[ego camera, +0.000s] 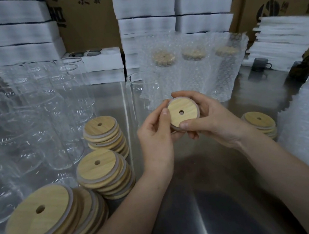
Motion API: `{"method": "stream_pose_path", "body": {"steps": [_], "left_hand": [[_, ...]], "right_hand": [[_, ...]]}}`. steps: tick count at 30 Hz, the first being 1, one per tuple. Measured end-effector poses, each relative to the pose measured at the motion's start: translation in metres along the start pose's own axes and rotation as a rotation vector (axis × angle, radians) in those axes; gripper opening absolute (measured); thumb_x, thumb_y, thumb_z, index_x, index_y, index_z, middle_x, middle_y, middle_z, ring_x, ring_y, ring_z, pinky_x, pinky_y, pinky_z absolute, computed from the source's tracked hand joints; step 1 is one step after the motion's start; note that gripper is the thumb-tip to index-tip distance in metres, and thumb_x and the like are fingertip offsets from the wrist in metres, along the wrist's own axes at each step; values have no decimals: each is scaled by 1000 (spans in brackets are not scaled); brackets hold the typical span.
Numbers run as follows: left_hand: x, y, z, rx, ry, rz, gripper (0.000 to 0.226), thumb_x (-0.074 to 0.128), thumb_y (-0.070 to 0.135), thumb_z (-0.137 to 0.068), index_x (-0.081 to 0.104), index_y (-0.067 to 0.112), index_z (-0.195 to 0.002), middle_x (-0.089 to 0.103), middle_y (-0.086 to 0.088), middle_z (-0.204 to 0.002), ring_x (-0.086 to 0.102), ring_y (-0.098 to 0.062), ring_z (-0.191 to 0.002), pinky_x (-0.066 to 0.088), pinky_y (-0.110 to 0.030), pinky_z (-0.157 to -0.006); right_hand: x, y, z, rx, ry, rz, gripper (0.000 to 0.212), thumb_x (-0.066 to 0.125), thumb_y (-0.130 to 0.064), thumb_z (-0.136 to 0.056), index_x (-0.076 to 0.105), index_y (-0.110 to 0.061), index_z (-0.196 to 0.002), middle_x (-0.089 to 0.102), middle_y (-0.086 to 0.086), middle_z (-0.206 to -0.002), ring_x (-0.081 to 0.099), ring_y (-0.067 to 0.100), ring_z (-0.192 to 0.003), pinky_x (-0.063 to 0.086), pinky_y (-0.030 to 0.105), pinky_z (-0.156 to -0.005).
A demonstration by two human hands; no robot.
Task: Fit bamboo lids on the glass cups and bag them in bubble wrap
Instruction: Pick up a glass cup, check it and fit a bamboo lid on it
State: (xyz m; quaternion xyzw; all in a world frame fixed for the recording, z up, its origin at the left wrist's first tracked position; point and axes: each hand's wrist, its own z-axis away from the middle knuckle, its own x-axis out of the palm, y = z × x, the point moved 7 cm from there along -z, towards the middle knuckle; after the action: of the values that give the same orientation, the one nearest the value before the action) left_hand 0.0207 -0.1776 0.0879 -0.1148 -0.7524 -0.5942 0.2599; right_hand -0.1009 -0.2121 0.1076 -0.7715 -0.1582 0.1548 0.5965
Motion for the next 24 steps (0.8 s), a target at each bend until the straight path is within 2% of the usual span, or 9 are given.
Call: {"method": "stream_pose_path", "body": {"steps": [3,5,8,10,13,16,20,22,24], "left_hand": [[-1,5,2,113,15,-102,22,47,12,-101,67,22,-103,73,-4,-100,71,-25,-90,59,-30,-61],[-2,12,6,236,42,-247,22,47,16,-102,63,32,-103,70,14,-85,69,-14,-80,59,-30,-61],[-6,28,13,447,150,-503,20,51,21,-90,50,38,-99,58,18,-79,56,-3,-70,48,-23,-63],[-8,38,15,551,225,-622,29,55,16,-83,46,31,-105,49,16,-94,53,-10,-83,46,-27,-74],[-10,41,13,631,288,-823,51,63,9,-76,45,8,-124,44,-6,-121,47,-29,-113,40,-41,-99],[-13,32,6,547,279,-929,75,71,9,-77,33,0,-141,34,-20,-143,32,-33,-135,24,-38,-115],[-21,11,-12,312,137,-830,98,74,17,-83,6,5,-153,14,-14,-160,13,-21,-148,9,-19,-116],[-27,4,-19,212,120,-785,105,76,21,-83,0,7,-154,12,-12,-162,13,-18,-149,11,-22,-118],[-31,1,-23,170,128,-783,106,78,22,-81,3,8,-154,19,-12,-161,19,-20,-148,18,-33,-121]], "right_hand": [[-1,1,0,9,26,-43,49,70,-8,-77,59,-20,-123,71,-2,-104,56,21,-54,46,23,-42],[-1,1,0,8,33,-96,40,65,-12,-83,59,-18,-121,72,1,-113,55,15,-45,44,22,-39],[-4,0,-1,-4,77,-181,31,61,-18,-88,59,-15,-119,71,9,-119,52,15,-39,41,21,-37],[-8,1,-1,4,140,-225,28,54,-21,-91,59,-14,-117,71,12,-117,49,17,-37,39,21,-36],[-14,5,-2,29,243,-289,24,43,-22,-101,59,-14,-117,72,11,-115,52,20,-39,39,21,-37],[-19,9,-2,71,299,-344,30,38,-29,-104,58,-15,-121,74,6,-110,62,23,-47,44,22,-38],[-25,14,-1,114,361,-410,31,38,-35,-104,57,-21,-124,74,9,-99,73,29,-70,50,24,-45],[-26,15,-1,114,384,-463,33,40,-38,-103,53,-21,-128,73,11,-104,73,32,-79,53,27,-50],[-25,16,-1,110,400,-531,42,41,-39,-104,47,-14,-137,69,16,-116,72,35,-87,56,31,-55]]}}
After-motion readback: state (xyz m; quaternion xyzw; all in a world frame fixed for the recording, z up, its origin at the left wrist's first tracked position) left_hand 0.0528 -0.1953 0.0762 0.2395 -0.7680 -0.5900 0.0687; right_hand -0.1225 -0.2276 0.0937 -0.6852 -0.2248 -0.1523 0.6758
